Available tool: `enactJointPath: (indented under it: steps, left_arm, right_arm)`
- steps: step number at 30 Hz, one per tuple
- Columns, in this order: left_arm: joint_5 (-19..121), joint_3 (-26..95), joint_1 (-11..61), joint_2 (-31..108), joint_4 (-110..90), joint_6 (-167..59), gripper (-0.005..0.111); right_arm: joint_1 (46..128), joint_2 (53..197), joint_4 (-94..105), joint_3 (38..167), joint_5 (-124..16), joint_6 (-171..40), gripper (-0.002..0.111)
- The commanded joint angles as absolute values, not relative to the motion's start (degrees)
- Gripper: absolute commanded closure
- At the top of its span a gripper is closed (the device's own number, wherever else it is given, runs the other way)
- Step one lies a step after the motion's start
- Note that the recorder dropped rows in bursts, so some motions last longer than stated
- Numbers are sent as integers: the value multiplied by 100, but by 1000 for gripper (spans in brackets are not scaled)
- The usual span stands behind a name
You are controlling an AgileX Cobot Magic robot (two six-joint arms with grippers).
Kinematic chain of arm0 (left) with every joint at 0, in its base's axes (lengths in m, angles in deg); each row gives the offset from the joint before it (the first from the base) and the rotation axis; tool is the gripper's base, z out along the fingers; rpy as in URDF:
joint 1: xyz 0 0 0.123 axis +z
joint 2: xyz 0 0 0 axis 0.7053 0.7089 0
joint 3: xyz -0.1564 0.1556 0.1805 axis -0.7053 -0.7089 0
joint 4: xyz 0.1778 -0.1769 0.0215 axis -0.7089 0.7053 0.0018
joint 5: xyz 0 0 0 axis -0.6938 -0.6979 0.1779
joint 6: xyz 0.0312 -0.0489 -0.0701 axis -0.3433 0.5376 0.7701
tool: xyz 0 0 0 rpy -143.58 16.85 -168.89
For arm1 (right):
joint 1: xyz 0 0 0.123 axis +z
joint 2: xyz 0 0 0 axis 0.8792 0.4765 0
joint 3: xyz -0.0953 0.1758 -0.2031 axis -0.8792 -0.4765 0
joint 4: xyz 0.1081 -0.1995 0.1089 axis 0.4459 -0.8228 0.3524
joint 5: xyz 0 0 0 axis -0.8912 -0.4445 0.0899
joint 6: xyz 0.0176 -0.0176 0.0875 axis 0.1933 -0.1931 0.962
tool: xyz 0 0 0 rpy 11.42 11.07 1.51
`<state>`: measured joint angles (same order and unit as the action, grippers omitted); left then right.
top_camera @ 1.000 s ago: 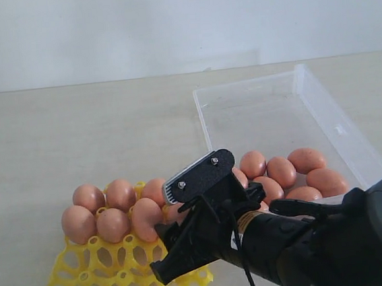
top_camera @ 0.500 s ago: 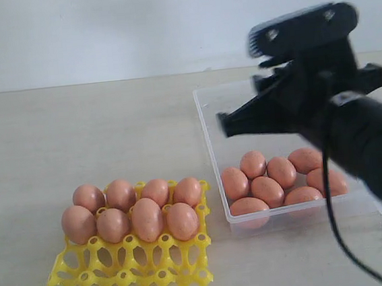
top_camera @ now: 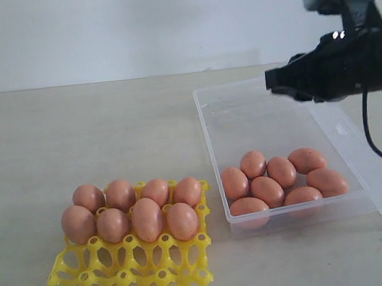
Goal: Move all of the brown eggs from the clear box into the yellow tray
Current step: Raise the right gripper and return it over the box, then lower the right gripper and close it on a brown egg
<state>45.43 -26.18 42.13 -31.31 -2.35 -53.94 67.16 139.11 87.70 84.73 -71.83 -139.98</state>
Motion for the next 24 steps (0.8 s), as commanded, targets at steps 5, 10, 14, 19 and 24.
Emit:
enactJointPath:
  steps: [5, 10, 14, 19, 24]
  left_arm:
    - [4539, -2639, 4228, -3150, -234, -5411, 103]
    - [4539, -2639, 4228, -3150, -234, -5411, 103]
    - [4539, -2639, 4228, -3150, -234, -5411, 103]
    - [4577, -2639, 4228, -3150, -234, -5411, 103]
    - [4577, -2639, 4228, -3150, -234, -5411, 103]
  right_arm:
    - [6853, 14121, 7392, 8440, -9373, -13541, 81]
    - [6924, 14209, 6999, 8440, -7884, -12504, 81]
    - [6939, 14414, 5980, 8528, -7663, -11750, 81]
    - [6951, 14812, 5207, 8836, -8034, -11243, 65]
    - [6951, 15182, 4133, 9177, -8553, -9996, 55]
